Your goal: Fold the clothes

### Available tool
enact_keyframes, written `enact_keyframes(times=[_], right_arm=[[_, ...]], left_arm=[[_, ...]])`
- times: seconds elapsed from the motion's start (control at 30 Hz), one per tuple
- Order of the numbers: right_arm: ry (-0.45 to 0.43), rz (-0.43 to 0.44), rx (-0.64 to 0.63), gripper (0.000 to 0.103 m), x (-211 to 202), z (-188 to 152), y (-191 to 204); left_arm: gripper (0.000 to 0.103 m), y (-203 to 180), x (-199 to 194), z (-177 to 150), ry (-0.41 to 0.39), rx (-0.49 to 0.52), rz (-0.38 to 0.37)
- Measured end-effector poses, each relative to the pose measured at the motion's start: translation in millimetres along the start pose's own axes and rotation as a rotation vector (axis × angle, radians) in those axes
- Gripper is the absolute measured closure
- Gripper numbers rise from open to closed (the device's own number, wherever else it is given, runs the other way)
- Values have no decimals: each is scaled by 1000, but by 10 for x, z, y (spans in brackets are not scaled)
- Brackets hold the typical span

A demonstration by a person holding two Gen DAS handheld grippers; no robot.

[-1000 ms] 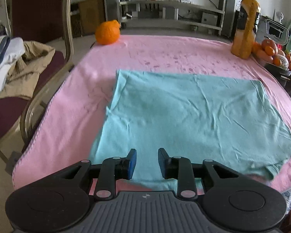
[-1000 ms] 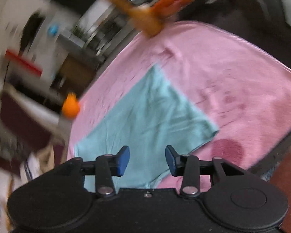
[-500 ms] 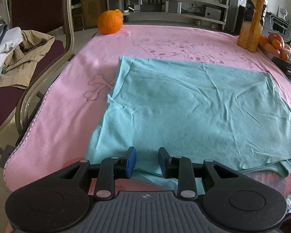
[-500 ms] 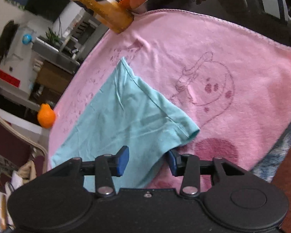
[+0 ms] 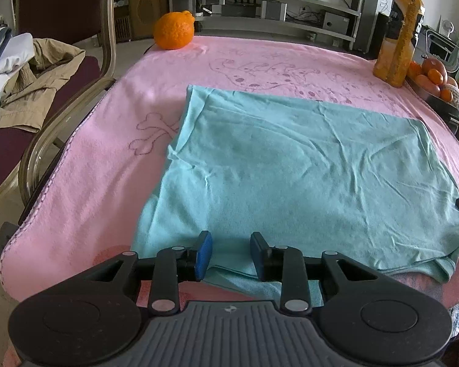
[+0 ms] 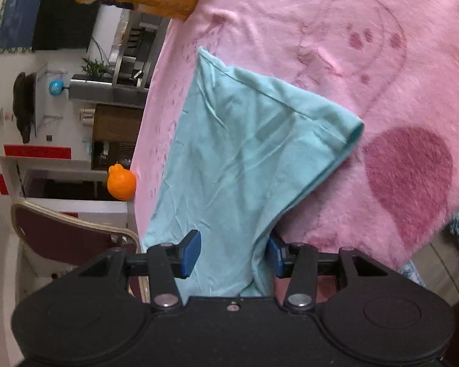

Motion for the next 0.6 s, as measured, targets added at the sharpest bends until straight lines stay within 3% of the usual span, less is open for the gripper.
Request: enact_keyframes(times=[0.1, 0.2, 0.23, 0.33, 0.43, 0.6], right_arm=[[-138, -42, 6, 61, -122, 99, -13], [-24, -17, -1, 61, -4, 35, 13], [-37, -18, 5, 64, 0, 15, 7], [-203, -31, 49, 63, -123, 80, -43], [-113, 80, 119, 60, -23, 93, -83], [-257, 23, 104, 63, -154, 196, -120]], left_arm=[[72, 18, -3, 0, 3, -8, -9], [72, 24, -3, 0, 4, -11, -14], [72, 24, -4, -1, 4, -10, -15], [72, 34, -6, -3, 4, -11, -21], [72, 39, -3, 3, 6, -19, -23], [71, 52, -2, 5, 8, -22, -29]])
Point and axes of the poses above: each gripper's, at about its wrist camera, not at the fingertips, and x roughly the way its jaws point, y to its left, z to its top, the point moved 5 cm from there along x, roughly the way its jaws point, and after that the axes turned 4 degrees about z, right-handed, at the moved point
